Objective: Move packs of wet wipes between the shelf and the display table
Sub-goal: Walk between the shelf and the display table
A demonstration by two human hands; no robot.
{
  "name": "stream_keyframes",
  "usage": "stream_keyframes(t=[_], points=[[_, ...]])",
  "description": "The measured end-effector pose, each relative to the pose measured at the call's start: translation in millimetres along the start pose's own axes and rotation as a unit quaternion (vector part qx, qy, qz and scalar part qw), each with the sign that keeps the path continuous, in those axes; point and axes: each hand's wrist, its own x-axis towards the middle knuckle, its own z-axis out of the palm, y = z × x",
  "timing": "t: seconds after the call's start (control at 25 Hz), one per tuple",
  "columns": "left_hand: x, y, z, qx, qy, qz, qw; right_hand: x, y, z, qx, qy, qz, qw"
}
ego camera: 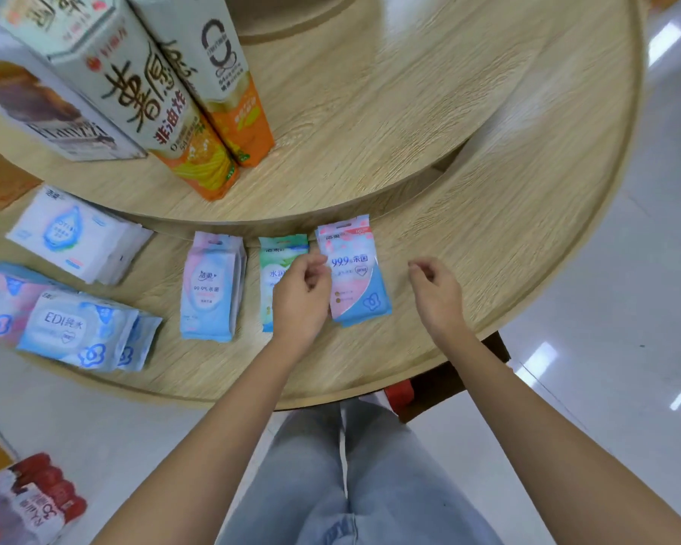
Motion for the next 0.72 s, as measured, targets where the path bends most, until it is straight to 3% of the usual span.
stream_keyframes(t=[0.2, 0.36, 0.44, 0.56, 0.72], points=[[-30, -11, -33, 0.05, -0.181, 0.035, 0.981, -77, 7, -22, 0.02, -0.014, 0.028, 0.999], [-40, -36, -48, 0.151, -0.306, 0.064, 0.938, -150, 38, -17, 0.027, 0.055, 0.092, 0.994], [-41, -49, -52, 0.249, -0.389, 0.11, 0.88, -195, 61, -5, 0.067, 0.112, 0.141, 0.981], [-59, -54, -39, 0.374, -0.488, 0.21, 0.76, -276, 107, 21, 0.13, 0.191, 0.247, 0.941], [-133, -50, 8, 0.43, -0.584, 0.326, 0.607, -387, 162, 65, 0.195, 0.254, 0.366, 0.874]])
